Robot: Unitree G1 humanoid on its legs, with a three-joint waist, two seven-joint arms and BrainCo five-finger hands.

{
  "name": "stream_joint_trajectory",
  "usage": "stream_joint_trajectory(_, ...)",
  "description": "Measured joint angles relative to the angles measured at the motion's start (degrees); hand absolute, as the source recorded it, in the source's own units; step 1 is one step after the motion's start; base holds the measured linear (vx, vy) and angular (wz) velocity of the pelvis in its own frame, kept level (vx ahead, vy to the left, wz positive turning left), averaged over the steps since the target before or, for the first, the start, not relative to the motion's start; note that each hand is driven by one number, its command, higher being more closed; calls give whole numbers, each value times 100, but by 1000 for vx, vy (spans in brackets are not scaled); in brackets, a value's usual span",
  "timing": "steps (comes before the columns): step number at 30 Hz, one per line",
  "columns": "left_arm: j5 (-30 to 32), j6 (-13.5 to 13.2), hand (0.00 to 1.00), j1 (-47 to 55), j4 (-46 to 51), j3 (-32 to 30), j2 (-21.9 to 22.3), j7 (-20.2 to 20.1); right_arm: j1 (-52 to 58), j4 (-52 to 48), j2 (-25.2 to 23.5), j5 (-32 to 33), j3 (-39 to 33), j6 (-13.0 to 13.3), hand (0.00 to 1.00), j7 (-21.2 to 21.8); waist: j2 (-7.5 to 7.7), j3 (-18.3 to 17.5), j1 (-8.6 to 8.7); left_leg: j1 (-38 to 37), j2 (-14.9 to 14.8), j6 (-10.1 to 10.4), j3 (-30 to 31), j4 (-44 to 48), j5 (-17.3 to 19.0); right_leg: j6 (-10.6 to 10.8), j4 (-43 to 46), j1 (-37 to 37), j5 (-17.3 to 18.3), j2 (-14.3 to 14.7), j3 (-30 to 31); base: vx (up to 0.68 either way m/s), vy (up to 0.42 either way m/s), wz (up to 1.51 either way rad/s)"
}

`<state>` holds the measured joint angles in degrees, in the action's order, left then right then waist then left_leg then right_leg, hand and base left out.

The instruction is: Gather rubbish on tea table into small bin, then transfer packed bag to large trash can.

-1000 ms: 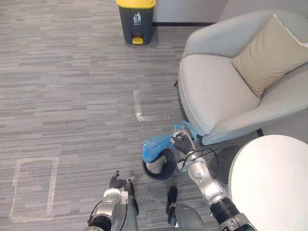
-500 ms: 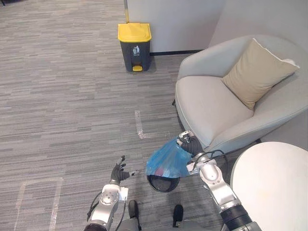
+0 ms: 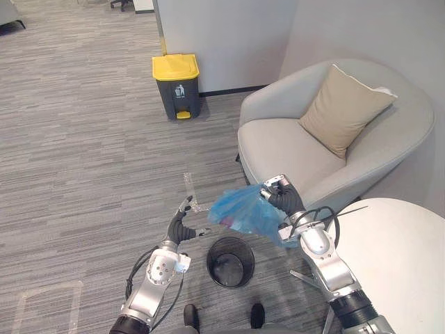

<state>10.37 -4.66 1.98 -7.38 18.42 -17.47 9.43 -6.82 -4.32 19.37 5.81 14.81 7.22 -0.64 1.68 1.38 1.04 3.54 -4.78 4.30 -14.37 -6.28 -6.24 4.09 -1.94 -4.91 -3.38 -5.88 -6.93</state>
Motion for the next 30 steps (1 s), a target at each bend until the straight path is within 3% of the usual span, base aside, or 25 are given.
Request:
stream_joint_trajectory(14, 318, -120, 0, -789, 149, 740, -439, -212, -332, -163, 159, 794, 673, 5, 100, 273, 88, -181, 226, -50, 10, -1, -164, -4, -1, 5, -101, -5, -128, -2, 177, -3, 5, -7)
stream_joint_trajectory(21, 379, -132, 0, -923, 62, 1140, -391, -271, -565, -403, 137, 1060, 1027, 9, 100, 392, 106, -198, 261, -58, 14, -1, -230, -5, -1, 34, -137, -16, -147, -1, 240, 1, 1, -4)
stream_joint_trajectory(30, 373, -125, 0, -1038, -595, 1364, 24, -325, -665, -405, -149, 1306, 1313, 5, 100, 505, 198, -264, 273, -63, 17, -1, -246, -5, -1, 21, -133, -23, -156, 2, 259, 0, 0, 0)
